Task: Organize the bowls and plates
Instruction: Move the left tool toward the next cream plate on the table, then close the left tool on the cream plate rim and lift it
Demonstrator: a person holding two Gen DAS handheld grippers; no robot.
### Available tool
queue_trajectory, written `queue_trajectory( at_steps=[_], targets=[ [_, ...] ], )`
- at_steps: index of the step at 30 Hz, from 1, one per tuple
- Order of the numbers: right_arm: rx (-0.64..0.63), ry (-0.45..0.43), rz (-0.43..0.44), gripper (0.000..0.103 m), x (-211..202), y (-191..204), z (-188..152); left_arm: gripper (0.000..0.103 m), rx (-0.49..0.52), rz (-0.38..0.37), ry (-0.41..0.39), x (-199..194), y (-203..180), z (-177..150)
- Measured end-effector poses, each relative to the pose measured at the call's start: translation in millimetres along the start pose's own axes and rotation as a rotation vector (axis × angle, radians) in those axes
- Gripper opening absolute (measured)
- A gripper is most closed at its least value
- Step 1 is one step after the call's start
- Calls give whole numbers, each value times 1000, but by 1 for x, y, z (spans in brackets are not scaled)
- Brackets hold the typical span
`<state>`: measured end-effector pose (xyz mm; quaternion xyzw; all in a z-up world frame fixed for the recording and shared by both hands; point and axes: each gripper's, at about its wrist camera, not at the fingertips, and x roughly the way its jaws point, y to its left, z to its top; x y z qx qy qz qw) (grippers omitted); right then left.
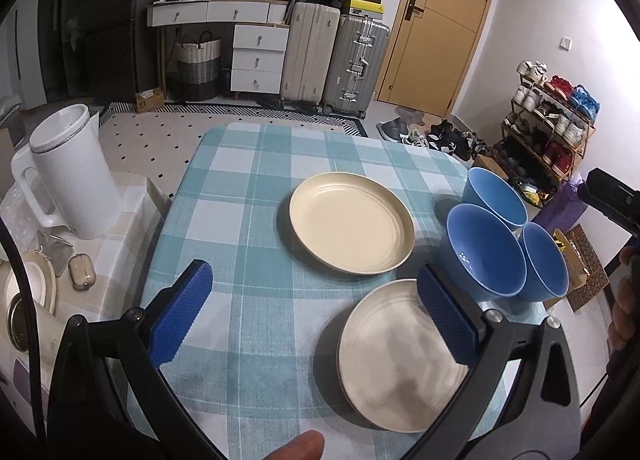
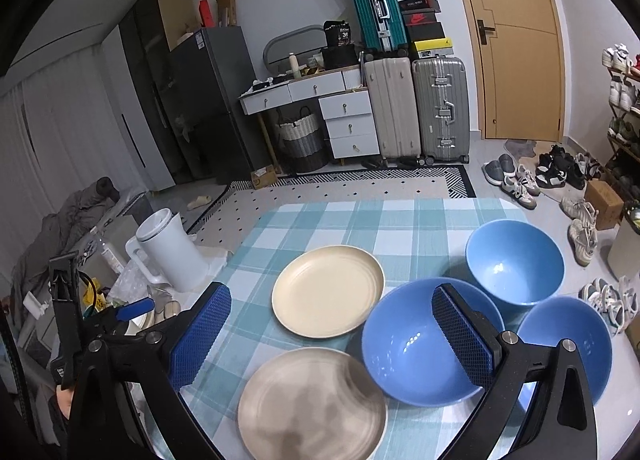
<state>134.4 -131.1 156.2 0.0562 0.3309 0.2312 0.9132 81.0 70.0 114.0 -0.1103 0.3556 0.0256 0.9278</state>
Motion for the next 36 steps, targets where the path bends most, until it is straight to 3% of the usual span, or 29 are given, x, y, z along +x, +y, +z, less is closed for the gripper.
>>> queue_trajectory(
  at_steps=[15, 36],
  targets=[
    [-17, 98, -31, 102, 69, -13, 24, 102, -28, 18, 64, 67, 8, 27],
    [-18, 347, -27, 101, 197, -45, 26, 102, -41, 51, 180, 166, 22, 36]
  ],
)
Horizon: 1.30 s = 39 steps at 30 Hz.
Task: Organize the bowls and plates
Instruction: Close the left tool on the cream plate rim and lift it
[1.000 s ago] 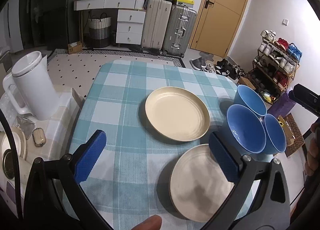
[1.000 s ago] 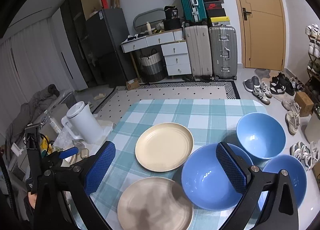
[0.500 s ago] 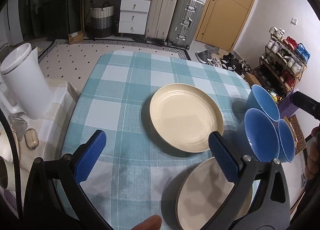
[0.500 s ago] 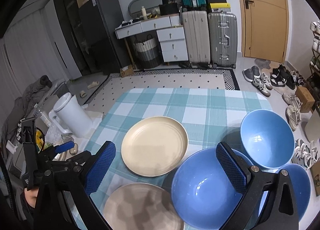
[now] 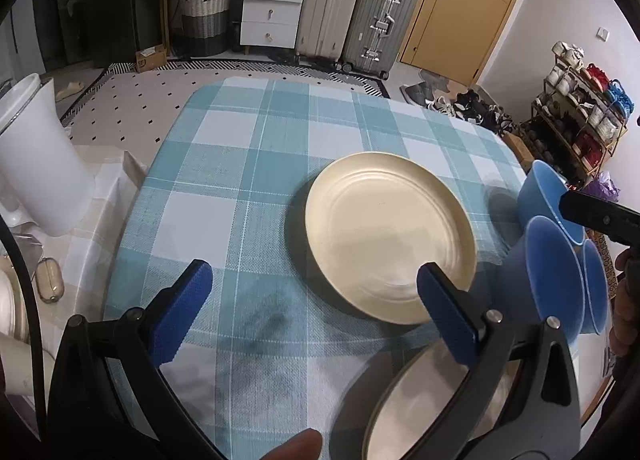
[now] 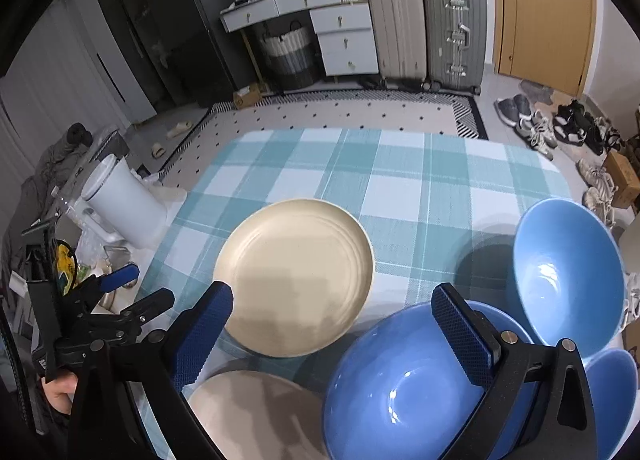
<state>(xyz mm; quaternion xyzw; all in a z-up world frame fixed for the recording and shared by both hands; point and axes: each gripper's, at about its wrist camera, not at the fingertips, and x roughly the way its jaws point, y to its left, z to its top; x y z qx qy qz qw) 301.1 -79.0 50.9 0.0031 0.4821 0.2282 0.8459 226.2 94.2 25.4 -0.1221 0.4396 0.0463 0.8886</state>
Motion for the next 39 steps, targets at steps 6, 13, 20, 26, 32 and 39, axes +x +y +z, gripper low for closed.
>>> queue_trajectory(
  at_steps=[6, 13, 20, 26, 32, 39],
  targets=[
    [-5, 74, 0, 93, 34, -7, 13, 102, -34, 1, 32, 26, 7, 5],
    [-11, 176, -14, 79, 77, -12, 19, 91, -55, -13, 84, 54, 11, 7],
    [-16, 251, -22, 75, 105, -18, 21, 71, -77, -34, 127, 73, 14, 7],
    [-5, 295, -35, 63, 124, -23, 18, 56, -84, -46, 155, 87, 12, 2],
    [-29, 314, -55, 53, 136, -23, 14, 37, -85, -51, 178, 98, 9, -1],
    [-44, 322, -80, 31, 144, -23, 13, 17, -69, -61, 197, 106, 3, -5]
  ],
)
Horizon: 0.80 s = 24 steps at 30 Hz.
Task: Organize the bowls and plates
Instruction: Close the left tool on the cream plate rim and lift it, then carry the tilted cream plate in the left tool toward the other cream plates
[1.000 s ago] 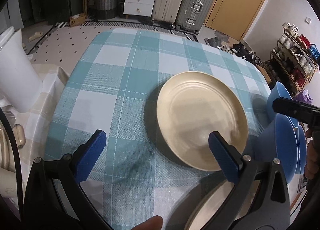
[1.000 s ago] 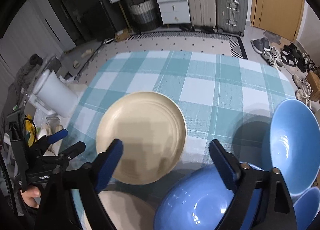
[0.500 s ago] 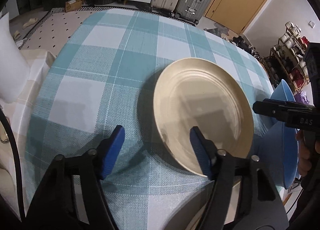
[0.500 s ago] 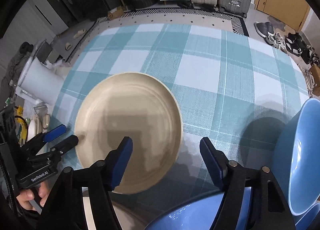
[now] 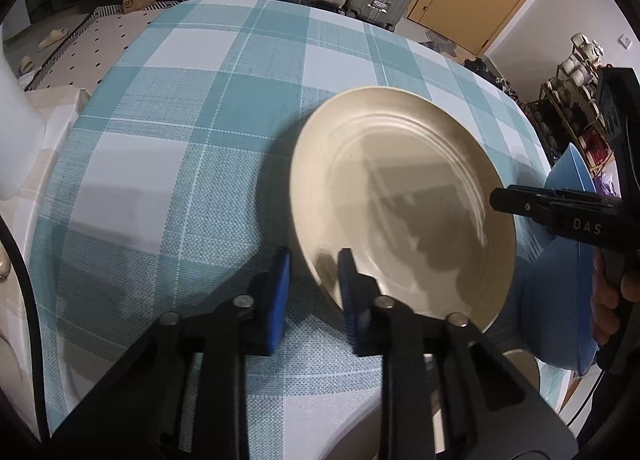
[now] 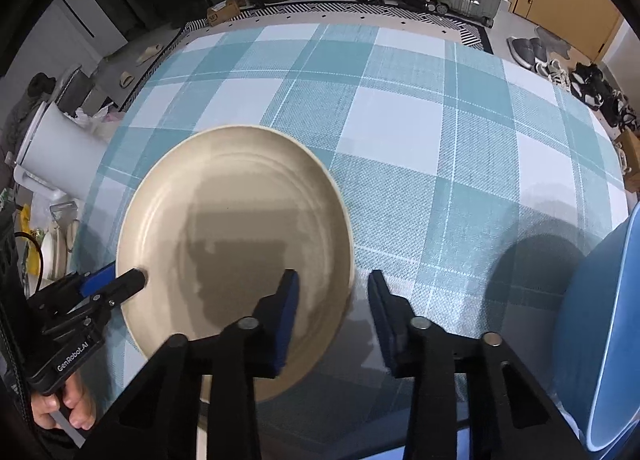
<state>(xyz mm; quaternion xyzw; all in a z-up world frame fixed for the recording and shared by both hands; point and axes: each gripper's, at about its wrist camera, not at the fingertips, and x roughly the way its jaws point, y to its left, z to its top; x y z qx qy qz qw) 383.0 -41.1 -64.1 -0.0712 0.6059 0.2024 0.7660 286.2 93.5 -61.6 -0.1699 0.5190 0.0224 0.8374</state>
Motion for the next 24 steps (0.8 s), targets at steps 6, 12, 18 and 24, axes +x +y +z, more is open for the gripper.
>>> queue_trajectory(
  at_steps=[6, 12, 18, 24],
  targets=[
    [-29, -1, -47, 10, 2, 2, -2, 13, 35, 35, -25, -1, -7, -2],
    [-31, -13, -37, 10, -1, 4, -3, 13, 33, 46, -39, -6, -7, -3],
    [-33, -36, -28, 10, -12, 7, -6, 13, 29, 45, -51, -18, -6, -5],
    [-39, -64, -21, 10, -26, 14, -8, 13, 29, 41, -83, -38, -6, -8]
  ],
)
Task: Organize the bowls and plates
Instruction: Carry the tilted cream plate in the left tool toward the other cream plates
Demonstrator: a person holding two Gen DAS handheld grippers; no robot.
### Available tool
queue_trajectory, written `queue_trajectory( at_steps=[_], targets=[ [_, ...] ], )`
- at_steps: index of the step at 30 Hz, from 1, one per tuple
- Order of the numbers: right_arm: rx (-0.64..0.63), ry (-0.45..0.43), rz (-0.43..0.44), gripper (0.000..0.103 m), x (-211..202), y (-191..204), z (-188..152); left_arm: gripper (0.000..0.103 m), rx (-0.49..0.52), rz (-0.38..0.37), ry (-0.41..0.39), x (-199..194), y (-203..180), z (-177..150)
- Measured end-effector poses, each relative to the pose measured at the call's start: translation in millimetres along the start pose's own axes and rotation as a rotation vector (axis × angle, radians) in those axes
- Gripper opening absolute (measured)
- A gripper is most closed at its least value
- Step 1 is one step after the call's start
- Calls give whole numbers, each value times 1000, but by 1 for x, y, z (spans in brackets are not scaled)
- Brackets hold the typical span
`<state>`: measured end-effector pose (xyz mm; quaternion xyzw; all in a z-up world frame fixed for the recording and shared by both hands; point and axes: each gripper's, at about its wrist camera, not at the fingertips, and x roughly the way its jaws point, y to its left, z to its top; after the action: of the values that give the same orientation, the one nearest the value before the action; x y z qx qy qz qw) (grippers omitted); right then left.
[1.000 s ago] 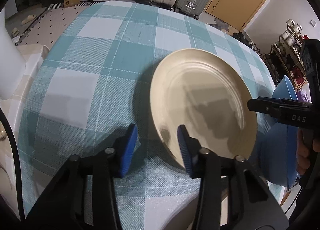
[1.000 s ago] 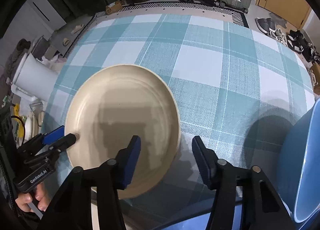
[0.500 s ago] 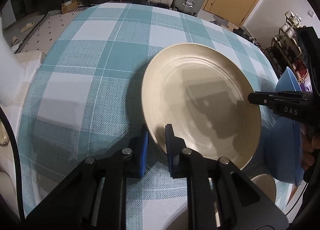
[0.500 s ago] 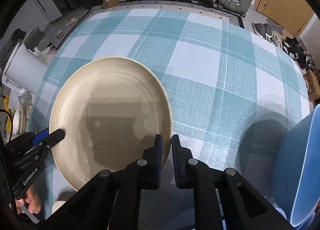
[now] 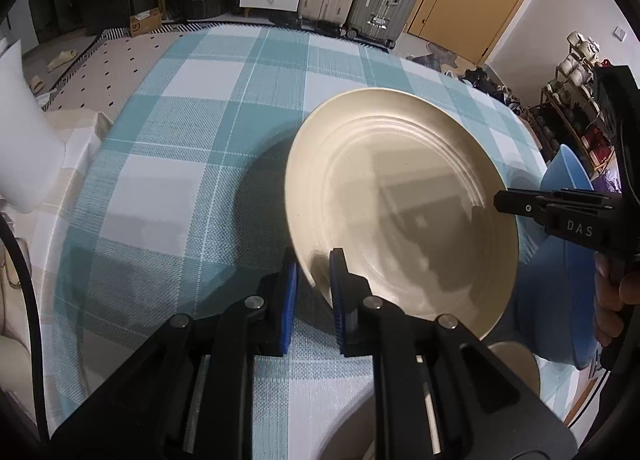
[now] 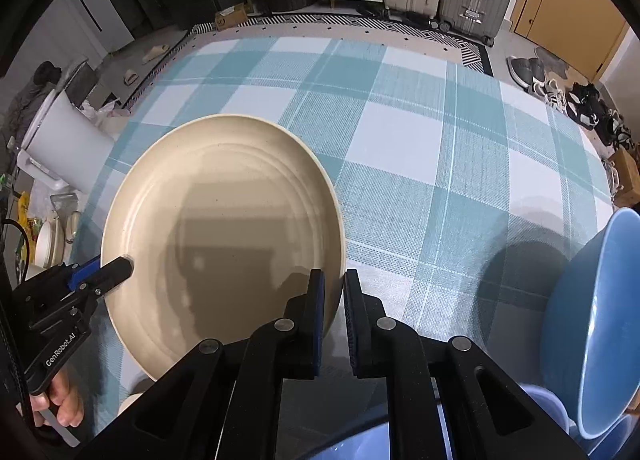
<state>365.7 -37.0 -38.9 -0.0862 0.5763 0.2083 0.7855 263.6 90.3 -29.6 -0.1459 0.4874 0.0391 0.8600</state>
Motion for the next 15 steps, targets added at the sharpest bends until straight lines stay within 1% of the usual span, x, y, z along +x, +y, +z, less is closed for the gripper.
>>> queue_trajectory(
  at_steps=[8, 15],
  targets=[
    [-10, -46, 9, 10, -28, 10, -4, 13, 3, 0, -45, -34, -2, -3],
    [-18, -79, 16, 10, -50, 16, -14, 13, 11, -3, -83, -67, -7, -10]
  ],
)
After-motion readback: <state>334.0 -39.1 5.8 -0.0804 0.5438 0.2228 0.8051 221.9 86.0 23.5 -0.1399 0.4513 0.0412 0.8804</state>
